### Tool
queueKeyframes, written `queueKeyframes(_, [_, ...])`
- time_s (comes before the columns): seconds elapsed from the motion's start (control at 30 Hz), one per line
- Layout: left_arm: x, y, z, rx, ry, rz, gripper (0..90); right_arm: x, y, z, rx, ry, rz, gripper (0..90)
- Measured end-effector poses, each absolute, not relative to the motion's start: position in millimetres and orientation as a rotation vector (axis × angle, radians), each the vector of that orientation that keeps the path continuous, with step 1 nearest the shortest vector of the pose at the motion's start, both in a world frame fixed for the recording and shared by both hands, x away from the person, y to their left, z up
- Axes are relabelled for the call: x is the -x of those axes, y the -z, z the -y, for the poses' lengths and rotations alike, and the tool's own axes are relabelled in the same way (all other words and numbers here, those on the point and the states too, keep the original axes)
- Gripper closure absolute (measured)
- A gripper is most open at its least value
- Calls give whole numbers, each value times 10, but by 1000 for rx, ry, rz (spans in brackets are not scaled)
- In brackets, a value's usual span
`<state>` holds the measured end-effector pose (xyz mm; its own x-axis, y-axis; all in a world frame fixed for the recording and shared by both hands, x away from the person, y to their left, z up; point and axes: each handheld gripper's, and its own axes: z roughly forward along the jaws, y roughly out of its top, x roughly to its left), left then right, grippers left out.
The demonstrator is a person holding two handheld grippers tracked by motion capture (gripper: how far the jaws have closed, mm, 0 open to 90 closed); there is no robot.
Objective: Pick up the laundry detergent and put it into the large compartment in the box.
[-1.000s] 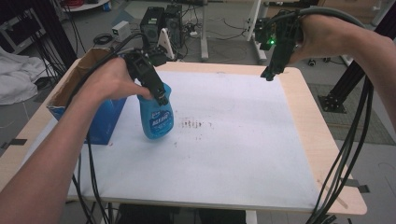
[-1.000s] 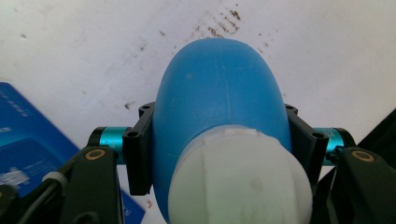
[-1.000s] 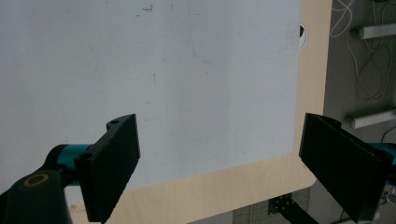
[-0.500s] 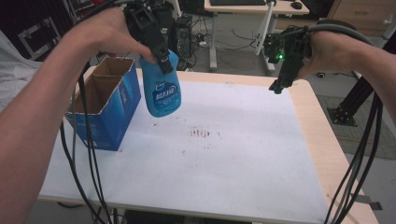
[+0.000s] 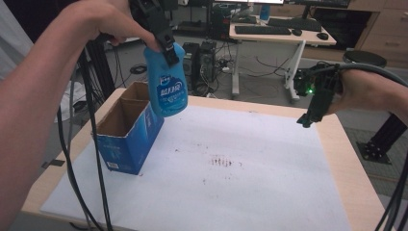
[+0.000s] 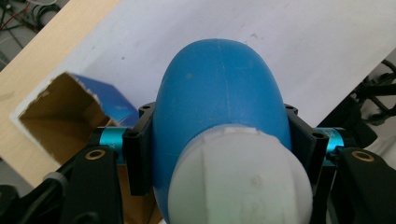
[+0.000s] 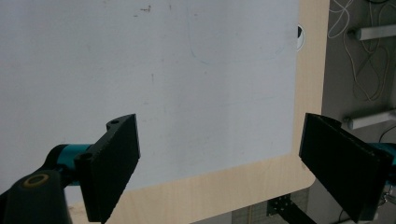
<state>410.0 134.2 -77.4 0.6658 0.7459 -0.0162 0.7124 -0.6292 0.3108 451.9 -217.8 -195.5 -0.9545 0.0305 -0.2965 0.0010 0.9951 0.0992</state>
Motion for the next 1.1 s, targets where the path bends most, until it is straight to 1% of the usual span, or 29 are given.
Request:
queueKeyframes(0.43, [-4030, 727, -1967, -2556, -215, -1310, 382, -4517, 1993, 2085, 20, -131, -2835, 116])
queueKeyframes(0.67, [-4016, 777, -2252, -2547, -236, -1370, 382, -4499, 1994, 2075, 26, -136, -2829, 116])
queueKeyframes(0.9, [-4039, 878, -2396, -2557, -242, -1385, 382, -4520, 1993, 2091, 27, -142, -2832, 116])
queueKeyframes(1.1, [-4079, 1092, -2417, -2563, -233, -1378, 381, -4520, 2019, 2082, 26, -143, -2837, 116])
